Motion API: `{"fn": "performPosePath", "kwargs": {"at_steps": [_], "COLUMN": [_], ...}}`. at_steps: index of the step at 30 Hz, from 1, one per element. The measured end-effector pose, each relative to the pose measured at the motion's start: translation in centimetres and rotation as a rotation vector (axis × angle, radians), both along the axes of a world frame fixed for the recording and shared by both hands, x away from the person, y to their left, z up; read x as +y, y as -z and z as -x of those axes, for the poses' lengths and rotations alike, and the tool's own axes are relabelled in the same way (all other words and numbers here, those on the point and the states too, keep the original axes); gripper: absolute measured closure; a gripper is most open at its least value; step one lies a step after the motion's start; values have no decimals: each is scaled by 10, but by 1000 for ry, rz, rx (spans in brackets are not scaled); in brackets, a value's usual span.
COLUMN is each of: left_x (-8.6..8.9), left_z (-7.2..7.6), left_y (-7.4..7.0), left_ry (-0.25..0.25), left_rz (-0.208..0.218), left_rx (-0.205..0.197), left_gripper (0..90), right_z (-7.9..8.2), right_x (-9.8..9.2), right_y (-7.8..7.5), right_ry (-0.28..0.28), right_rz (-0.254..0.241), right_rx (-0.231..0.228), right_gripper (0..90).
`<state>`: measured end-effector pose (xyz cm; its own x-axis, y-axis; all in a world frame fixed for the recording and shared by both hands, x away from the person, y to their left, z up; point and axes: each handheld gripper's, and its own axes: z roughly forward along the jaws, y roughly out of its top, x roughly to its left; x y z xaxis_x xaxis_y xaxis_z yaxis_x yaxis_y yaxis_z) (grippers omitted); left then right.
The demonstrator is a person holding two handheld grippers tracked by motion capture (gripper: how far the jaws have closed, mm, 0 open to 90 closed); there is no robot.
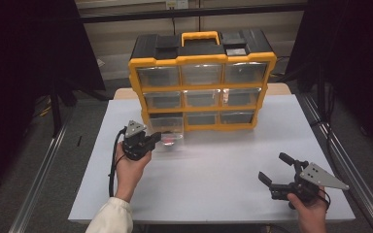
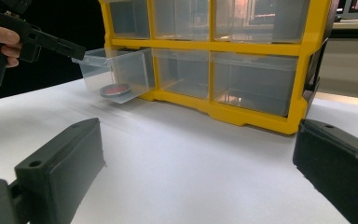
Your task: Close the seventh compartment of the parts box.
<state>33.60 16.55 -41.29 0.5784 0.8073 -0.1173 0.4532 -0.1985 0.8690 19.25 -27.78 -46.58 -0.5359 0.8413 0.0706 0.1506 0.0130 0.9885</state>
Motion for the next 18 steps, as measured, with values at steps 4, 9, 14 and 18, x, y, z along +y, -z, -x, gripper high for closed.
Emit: {"fn": "performPosePath", "kwargs": {"at_steps": [4,9,14,18], "left_x": [0,-1,-2,-2], "left_z": [0,0,-1,-2], "left_y": [0,0,0,0], "left_ry": [-1,-4,-6,-7], "left_rz": [0,-1,7,3], "left_rx": [-1,-5,-9,-11], "left_gripper": [900,900,900,900], "right_z": [0,1,2,2], "right_x": [0,0,-1,-1], "right_y": [0,0,0,0], "right_ry": [3,-1,1,2], "right_rz": [-5,2,-1,0], "right_rx": [-1,1,-1,-2], "right_gripper": [14,14,14,14]}}
